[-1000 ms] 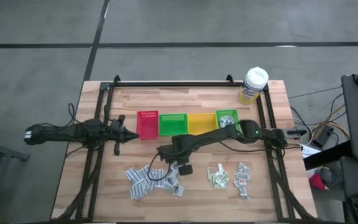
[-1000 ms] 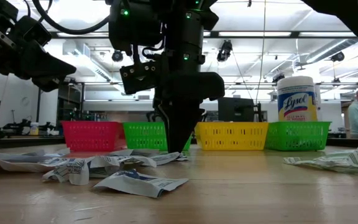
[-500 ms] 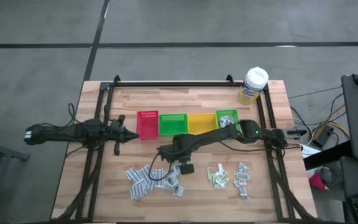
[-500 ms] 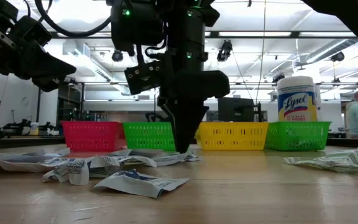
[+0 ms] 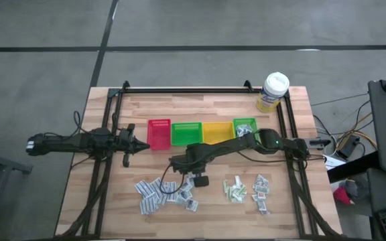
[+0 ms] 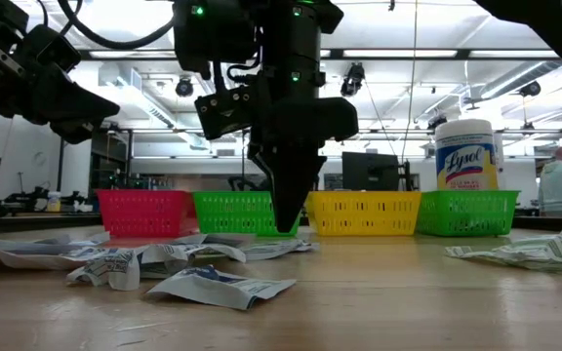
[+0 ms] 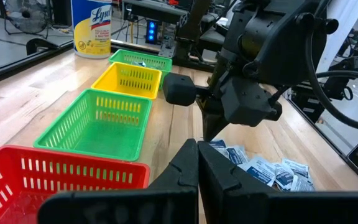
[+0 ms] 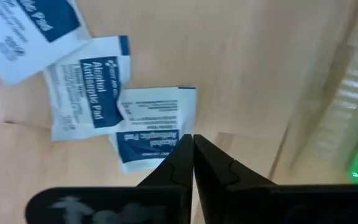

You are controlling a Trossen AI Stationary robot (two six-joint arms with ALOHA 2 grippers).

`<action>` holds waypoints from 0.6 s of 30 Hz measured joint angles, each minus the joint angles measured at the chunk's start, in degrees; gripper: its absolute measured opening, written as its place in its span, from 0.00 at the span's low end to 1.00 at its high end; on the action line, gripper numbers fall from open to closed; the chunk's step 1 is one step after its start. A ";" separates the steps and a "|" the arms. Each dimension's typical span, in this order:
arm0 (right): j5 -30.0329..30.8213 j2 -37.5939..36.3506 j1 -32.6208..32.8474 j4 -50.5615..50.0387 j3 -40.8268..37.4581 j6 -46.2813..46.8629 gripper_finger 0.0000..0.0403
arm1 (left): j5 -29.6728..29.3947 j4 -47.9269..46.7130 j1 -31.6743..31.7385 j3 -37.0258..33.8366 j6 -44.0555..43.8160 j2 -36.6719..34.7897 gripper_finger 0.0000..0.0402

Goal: Pick & Place First Aid Supplies
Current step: Put the blue alcohol pad into the right green bin

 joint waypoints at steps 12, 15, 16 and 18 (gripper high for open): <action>-0.29 0.01 -0.02 0.16 -0.39 -1.76 0.17 | 0.00 0.01 0.01 0.00 -0.02 -0.01 0.00; -0.29 0.04 -0.09 0.41 -0.90 -1.96 0.21 | 0.01 0.02 -0.01 0.00 0.00 -0.02 0.00; -0.26 0.04 -0.12 0.63 -1.24 -1.97 0.22 | 0.01 0.02 -0.01 0.00 -0.02 -0.02 0.00; 0.03 0.09 -0.28 0.99 -1.95 -2.19 0.23 | 0.01 0.07 0.01 0.00 -0.02 -0.02 0.00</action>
